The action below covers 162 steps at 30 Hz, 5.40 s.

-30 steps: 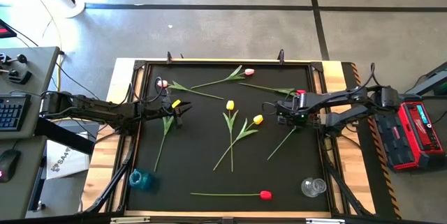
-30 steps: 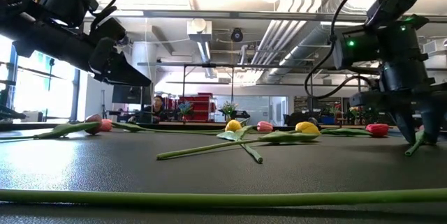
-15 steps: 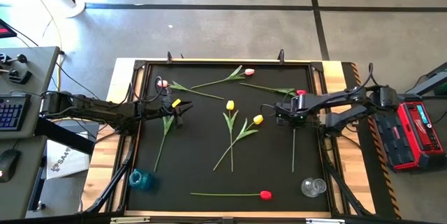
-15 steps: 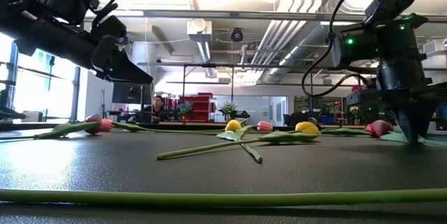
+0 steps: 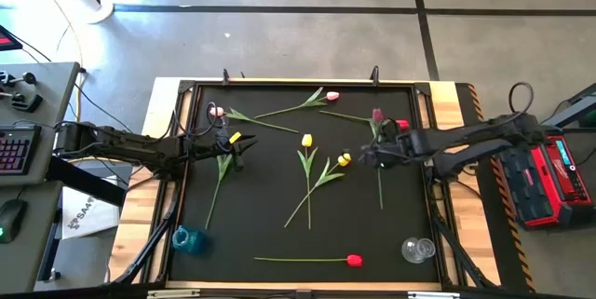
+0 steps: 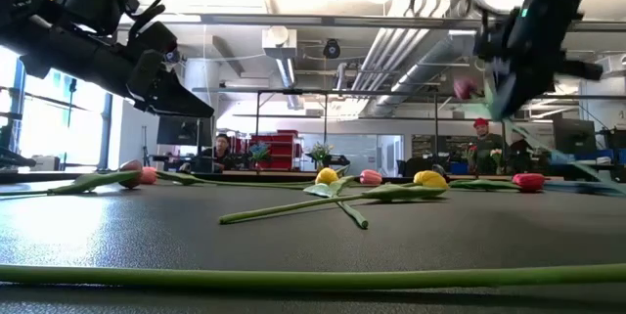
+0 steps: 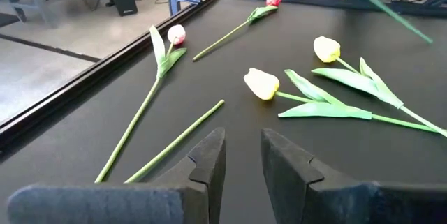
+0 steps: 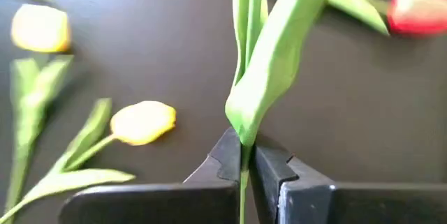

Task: Sort flowers into vase by color
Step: Put the right dark pink flower into the transparent vase, then put the right pink flower into the transparent vase

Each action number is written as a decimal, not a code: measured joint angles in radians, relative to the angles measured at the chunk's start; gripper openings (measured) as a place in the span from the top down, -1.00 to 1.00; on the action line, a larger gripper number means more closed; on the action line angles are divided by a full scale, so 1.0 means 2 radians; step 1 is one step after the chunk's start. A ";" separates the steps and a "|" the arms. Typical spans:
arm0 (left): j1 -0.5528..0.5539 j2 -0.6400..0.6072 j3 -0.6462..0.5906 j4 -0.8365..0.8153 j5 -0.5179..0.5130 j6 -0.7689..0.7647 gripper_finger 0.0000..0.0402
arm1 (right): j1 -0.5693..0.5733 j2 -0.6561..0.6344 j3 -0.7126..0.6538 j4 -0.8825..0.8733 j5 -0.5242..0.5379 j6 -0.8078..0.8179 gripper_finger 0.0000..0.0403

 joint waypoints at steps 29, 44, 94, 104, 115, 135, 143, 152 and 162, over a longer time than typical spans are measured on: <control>0.000 0.000 0.000 0.000 0.000 -0.018 0.60 | 0.391 -0.017 0.122 0.044 0.167 -0.199 1.00; 0.000 0.000 0.000 0.005 -0.001 -0.052 0.60 | 0.584 -0.035 0.135 0.000 0.320 -0.172 1.00; -0.001 0.000 0.000 0.002 -0.017 -0.110 0.60 | 0.645 -0.039 0.135 0.074 0.215 -0.107 0.53; -0.001 0.000 0.000 0.002 -0.017 -0.111 0.60 | 0.645 -0.060 0.135 0.119 0.162 -0.090 0.44; -0.001 0.000 0.000 0.003 -0.017 -0.110 0.60 | 0.645 -0.106 0.135 0.220 0.271 -0.270 0.44; 0.000 0.000 0.000 0.005 -0.018 -0.010 0.60 | 0.461 -0.186 0.135 0.210 0.542 -0.366 0.44; 0.000 0.000 0.000 0.005 -0.018 0.008 0.60 | 0.336 -0.166 0.134 0.188 0.541 -0.365 0.44; 0.000 0.000 0.000 0.004 -0.018 0.026 0.60 | 0.191 -0.115 0.134 0.148 0.415 -0.290 0.44; 0.000 0.004 -0.009 0.001 -0.026 0.053 0.60 | 0.006 -0.038 0.134 0.141 0.184 -0.234 0.44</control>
